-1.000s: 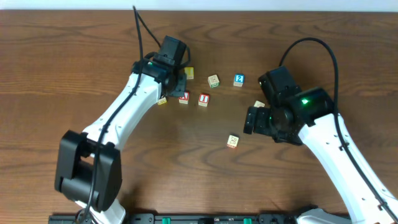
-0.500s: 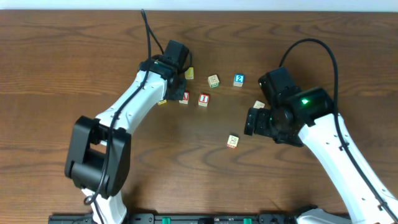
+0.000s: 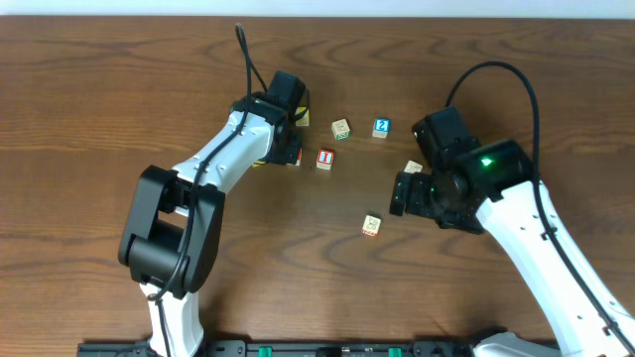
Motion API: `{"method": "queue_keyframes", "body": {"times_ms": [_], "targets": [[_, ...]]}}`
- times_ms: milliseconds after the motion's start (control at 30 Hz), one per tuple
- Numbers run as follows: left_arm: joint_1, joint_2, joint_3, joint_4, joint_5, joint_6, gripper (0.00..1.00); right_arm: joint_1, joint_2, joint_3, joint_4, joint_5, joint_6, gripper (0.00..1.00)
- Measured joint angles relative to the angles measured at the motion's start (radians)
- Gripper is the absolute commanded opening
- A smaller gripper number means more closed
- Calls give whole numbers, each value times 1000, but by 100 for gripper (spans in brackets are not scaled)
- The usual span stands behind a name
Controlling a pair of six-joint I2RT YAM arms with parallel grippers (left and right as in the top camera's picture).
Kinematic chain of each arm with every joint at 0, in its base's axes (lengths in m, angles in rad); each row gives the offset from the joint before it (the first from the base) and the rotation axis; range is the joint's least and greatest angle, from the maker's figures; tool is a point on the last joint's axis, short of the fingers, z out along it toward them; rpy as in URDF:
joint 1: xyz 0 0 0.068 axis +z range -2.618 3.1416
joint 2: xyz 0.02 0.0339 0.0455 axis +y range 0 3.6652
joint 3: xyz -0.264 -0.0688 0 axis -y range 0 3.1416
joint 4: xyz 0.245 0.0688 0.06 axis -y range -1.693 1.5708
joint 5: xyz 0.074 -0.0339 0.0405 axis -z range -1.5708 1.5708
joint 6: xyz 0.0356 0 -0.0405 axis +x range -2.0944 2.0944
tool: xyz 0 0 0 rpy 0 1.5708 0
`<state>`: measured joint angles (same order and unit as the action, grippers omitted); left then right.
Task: Spell out Ai2
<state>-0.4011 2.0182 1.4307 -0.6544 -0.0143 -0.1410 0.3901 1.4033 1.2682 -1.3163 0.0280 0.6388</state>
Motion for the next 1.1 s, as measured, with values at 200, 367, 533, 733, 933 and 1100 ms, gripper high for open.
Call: {"method": "queue_keyframes", "body": {"times_ms": [200,367,533,733,933,1100], "targets": [[0,0,0,31,42,0,13,0,0,0,0,0,0,99],[0,0,0,31,53,0,13,0,0,0,-1,0,0,99],[0,0,0,29,51,0,12,0,0,0,-4,0,0,99],[0,0,0,27,29,0,12,0,0,0,-5,0,0,99],[0,0,0,27,6,0,12,0,0,0,-5,0,0,99],[0,3,0,29,6,0,12,0,0,0,-5,0,0,99]]}}
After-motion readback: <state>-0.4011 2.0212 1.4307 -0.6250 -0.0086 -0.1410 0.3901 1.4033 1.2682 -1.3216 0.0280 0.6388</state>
